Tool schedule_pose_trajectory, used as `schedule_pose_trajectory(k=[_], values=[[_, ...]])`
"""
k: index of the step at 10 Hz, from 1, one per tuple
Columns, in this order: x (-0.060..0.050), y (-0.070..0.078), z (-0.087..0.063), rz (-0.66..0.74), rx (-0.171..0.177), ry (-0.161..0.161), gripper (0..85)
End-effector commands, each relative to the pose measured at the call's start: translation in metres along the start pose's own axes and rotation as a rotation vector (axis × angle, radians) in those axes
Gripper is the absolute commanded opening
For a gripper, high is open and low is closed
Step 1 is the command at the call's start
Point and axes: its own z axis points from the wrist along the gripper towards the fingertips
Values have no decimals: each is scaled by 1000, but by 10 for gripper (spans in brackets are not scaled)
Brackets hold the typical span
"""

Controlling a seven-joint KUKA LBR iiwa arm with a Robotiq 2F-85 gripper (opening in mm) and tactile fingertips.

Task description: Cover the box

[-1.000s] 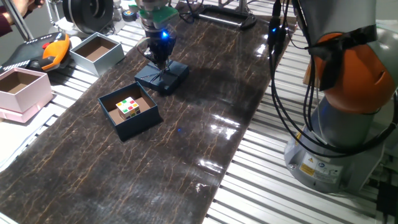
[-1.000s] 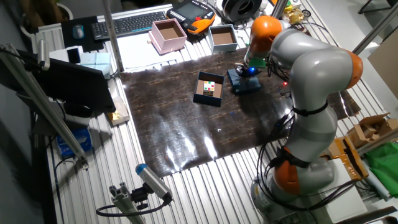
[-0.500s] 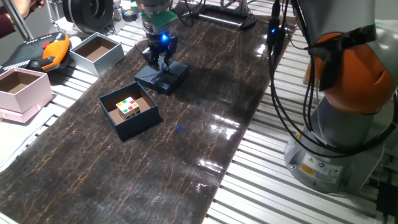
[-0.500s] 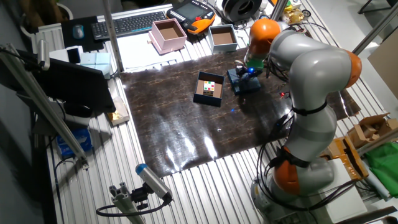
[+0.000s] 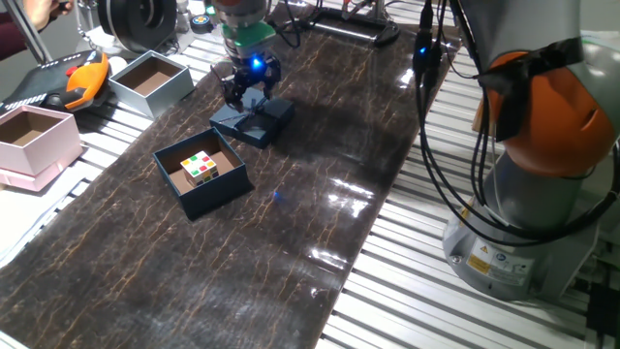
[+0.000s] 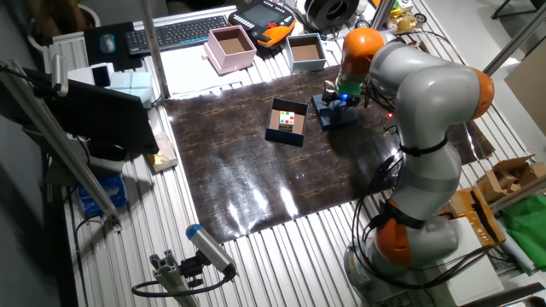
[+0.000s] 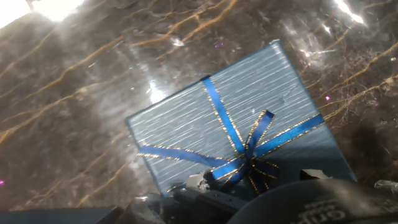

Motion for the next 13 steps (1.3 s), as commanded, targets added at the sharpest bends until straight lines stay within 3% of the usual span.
schedule_pose_trajectory(k=[1,6,13], values=[[0,-2,4,2,-4,0,740],[-1,-5,18,12,-14,10,730],[-8,1,21,25,-10,19,707]])
